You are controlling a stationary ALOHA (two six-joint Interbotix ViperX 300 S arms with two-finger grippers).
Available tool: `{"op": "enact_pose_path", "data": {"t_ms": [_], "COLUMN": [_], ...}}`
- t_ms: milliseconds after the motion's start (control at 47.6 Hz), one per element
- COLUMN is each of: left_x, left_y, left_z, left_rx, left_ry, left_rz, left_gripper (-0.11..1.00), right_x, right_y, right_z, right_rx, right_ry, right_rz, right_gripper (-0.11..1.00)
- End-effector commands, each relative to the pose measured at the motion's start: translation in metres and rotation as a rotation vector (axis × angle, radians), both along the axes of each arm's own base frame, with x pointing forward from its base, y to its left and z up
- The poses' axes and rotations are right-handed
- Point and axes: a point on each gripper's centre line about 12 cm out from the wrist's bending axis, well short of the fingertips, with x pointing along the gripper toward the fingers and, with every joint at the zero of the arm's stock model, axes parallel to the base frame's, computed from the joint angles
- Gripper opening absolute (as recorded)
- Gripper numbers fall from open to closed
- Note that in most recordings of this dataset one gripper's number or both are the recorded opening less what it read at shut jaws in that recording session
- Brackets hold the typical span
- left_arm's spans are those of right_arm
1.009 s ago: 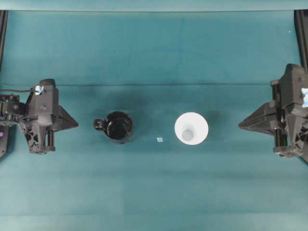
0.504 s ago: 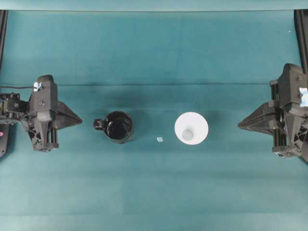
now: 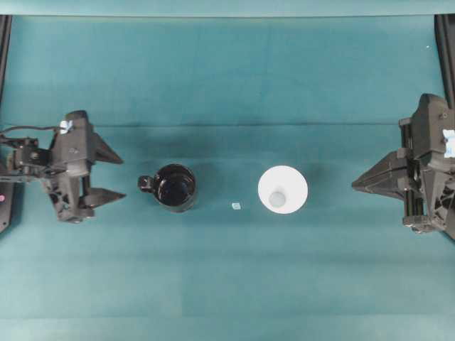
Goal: Put a paper cup into the cup holder on your left arm.
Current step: 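Move the open left gripper right toward the black mug's handle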
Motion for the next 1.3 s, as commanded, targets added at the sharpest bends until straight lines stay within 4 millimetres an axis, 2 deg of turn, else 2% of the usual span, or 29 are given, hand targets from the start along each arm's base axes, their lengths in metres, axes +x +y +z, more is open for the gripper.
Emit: {"op": "enact_pose_path", "data": {"t_ms": [0,378,694,1072,1198,1282], "left_x": [0.013,0.032,0.031,0.031,0.030,0.030], "left_y": [0.002,0.004,0.003,0.002,-0.004,-0.008], "left_z": [0.004,-0.007,-0.008,-0.009,-0.010,-0.010], "left_rx": [0.009,0.010,0.009,0.009,0.009,0.009], "left_ry": [-0.028,-0.041,-0.038,-0.036,-0.033,-0.033], "left_rz": [-0.004,-0.004,-0.006,-0.012,-0.033,-0.047], "left_gripper": [0.87,0.87,0.85,0.75,0.66,0.47], "right_x": [0.005,0.005,0.005,0.005,0.005,0.005], "right_y": [0.000,0.000,0.000,0.000,0.000,0.000], "right_z": [0.010,0.010,0.010,0.010,0.010,0.010], "right_rx": [0.010,0.020,0.019,0.019,0.021,0.019], "right_ry": [-0.028,-0.027,-0.029,-0.027,-0.027,-0.027], "right_rz": [-0.008,-0.018,-0.017,-0.017,-0.017,-0.017], "right_gripper": [-0.01,-0.01,-0.01,-0.01,-0.01,-0.01]}}
